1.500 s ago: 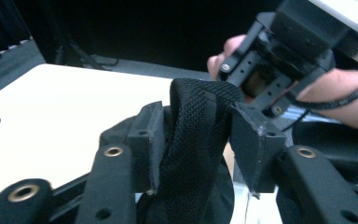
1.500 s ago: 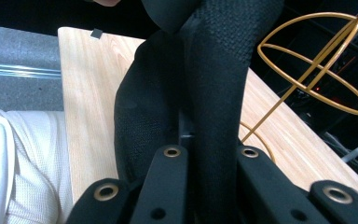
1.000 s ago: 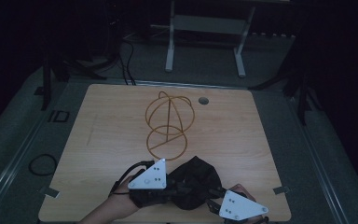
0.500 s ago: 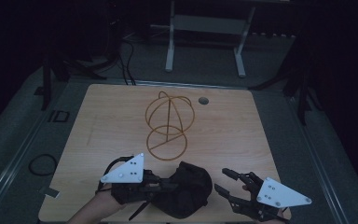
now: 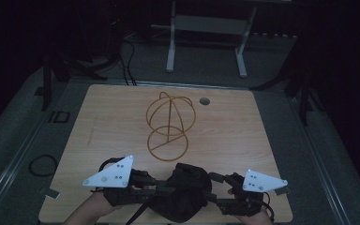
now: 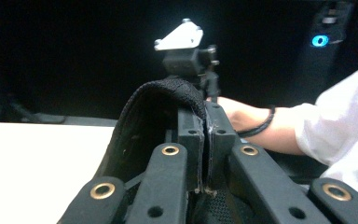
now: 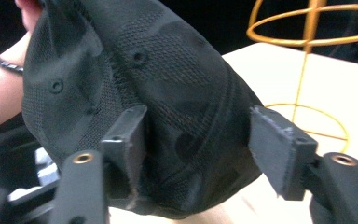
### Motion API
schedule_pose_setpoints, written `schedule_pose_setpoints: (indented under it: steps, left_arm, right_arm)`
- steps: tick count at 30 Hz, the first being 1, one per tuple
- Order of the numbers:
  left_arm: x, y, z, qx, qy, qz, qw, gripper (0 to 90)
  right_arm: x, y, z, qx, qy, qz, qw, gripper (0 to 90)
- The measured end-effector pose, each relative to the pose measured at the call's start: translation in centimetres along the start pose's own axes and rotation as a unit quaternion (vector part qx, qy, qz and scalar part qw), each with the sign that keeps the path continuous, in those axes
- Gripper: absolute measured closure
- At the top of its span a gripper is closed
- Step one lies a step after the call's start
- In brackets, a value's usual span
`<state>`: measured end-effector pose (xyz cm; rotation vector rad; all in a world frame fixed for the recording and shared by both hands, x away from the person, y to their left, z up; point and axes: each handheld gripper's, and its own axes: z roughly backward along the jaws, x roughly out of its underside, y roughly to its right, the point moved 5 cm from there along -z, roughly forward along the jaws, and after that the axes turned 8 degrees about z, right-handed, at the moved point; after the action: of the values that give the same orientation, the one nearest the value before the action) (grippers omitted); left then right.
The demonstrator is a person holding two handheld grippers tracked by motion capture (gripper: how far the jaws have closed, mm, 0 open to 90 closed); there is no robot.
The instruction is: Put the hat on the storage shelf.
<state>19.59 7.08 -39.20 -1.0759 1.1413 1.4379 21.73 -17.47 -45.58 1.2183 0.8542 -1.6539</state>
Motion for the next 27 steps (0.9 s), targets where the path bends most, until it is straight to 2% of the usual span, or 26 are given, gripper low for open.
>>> schedule_pose_setpoints:
  steps: [1,2,3,4,5,6,7,8,9,10,11,12,13,14,15,16,17,18,20,22,23,24,27]
  left_arm:
    - [0.0,0.1,0.0,0.000,-0.002,-0.001,1.0000,88.0]
    - [0.0,0.1,0.0,0.000,-0.002,-0.001,1.0000,88.0]
    - [0.1,0.1,0.0,-0.006,-0.001,-0.002,1.0000,88.0]
    - [0.1,0.1,0.0,-0.006,-0.001,-0.002,1.0000,88.0]
    - [0.1,0.1,0.0,-0.012,-0.005,-0.006,0.9999,88.0]
    - [0.1,0.1,0.0,-0.012,-0.005,-0.006,0.9999,88.0]
    - [0.2,0.0,0.0,-0.013,-0.005,-0.003,0.9999,88.0]
    - [0.2,0.0,0.0,-0.013,-0.005,-0.003,0.9999,87.9]
    - [0.4,0.0,-0.1,-0.018,-0.008,-0.004,0.9998,87.9]
    - [0.4,0.0,-0.1,-0.018,-0.008,-0.004,0.9998,87.9]
    - [0.8,0.0,-0.4,-0.023,-0.015,-0.007,0.9996,87.9]
    - [0.8,0.0,-0.4,-0.023,-0.015,-0.007,0.9996,87.8]
    - [0.9,0.1,-0.6,-0.021,-0.017,-0.009,0.9996,87.8]
    - [1.0,0.2,-0.7,-0.023,-0.016,-0.010,0.9996,87.8]
    - [1.2,0.3,-1.0,-0.024,-0.020,-0.015,0.9994,87.7]
    - [1.2,0.3,-1.0,-0.024,-0.020,-0.015,0.9994,87.7]
    - [1.3,0.2,-1.2,-0.033,-0.016,-0.017,0.9992,87.7]
    - [1.3,0.2,-1.2,-0.033,-0.016,-0.017,0.9992,87.6]
    - [1.4,0.3,-1.5,-0.041,-0.016,-0.026,0.9987,87.5]
    - [1.5,0.4,-1.7,-0.045,-0.016,-0.031,0.9984,87.3]
    - [1.5,0.4,-1.7,-0.045,-0.016,-0.031,0.9984,87.3]
    - [1.6,0.4,-1.8,-0.042,-0.015,-0.027,0.9986,87.2]
    - [1.5,0.4,-1.6,-0.045,-0.006,-0.027,0.9986,85.8]
  right_arm:
    - [0.1,-0.3,-0.4,-0.013,-0.002,0.008,0.9999,45.5]
    - [0.1,-0.3,-0.4,-0.013,-0.002,0.008,0.9999,45.5]
    - [0.2,-0.5,-0.7,-0.019,-0.009,0.019,0.9996,56.1]
    - [0.2,-0.5,-0.7,-0.019,-0.009,0.019,0.9996,56.1]
    - [0.3,-0.6,-1.0,-0.007,-0.025,0.029,0.9992,67.8]
    - [0.3,-0.6,-1.0,-0.007,-0.025,0.029,0.9992,67.8]
    - [0.3,-0.7,-1.1,0.012,-0.034,0.048,0.9982,73.6]
    - [0.3,-0.7,-1.1,0.012,-0.034,0.048,0.9982,73.6]
    - [0.2,-0.5,-1.0,0.034,-0.037,0.048,0.9976,84.1]
    - [0.2,-0.5,-1.0,0.034,-0.037,0.048,0.9976,84.1]
    - [0.0,-0.2,-0.7,0.062,-0.031,0.050,0.9964,86.1]
    - [0.0,-0.2,-0.7,0.062,-0.031,0.050,0.9964,86.1]
    - [-0.2,0.2,-0.3,0.087,-0.018,0.061,0.9942,86.5]
    - [-0.2,0.2,-0.3,0.087,-0.018,0.061,0.9942,86.5]
    - [-0.7,0.4,0.3,0.105,-0.003,0.057,0.9928,86.8]
    - [-0.7,0.4,0.3,0.105,-0.003,0.057,0.9928,86.8]
    - [-0.9,0.4,0.5,0.115,0.001,0.067,0.9911,86.8]
    - [-1.3,0.5,0.9,0.136,0.004,0.076,0.9877,87.0]
    - [-1.8,0.5,1.2,0.150,0.011,0.086,0.9849,87.1]
    - [-2.2,0.6,1.4,0.163,0.023,0.084,0.9828,87.1]
    - [-2.2,0.6,1.4,0.163,0.023,0.084,0.9828,87.1]
    - [-2.8,0.6,1.6,0.175,0.035,0.088,0.9800,87.1]
    - [-3.2,0.5,1.8,0.176,0.048,0.094,0.9787,87.3]
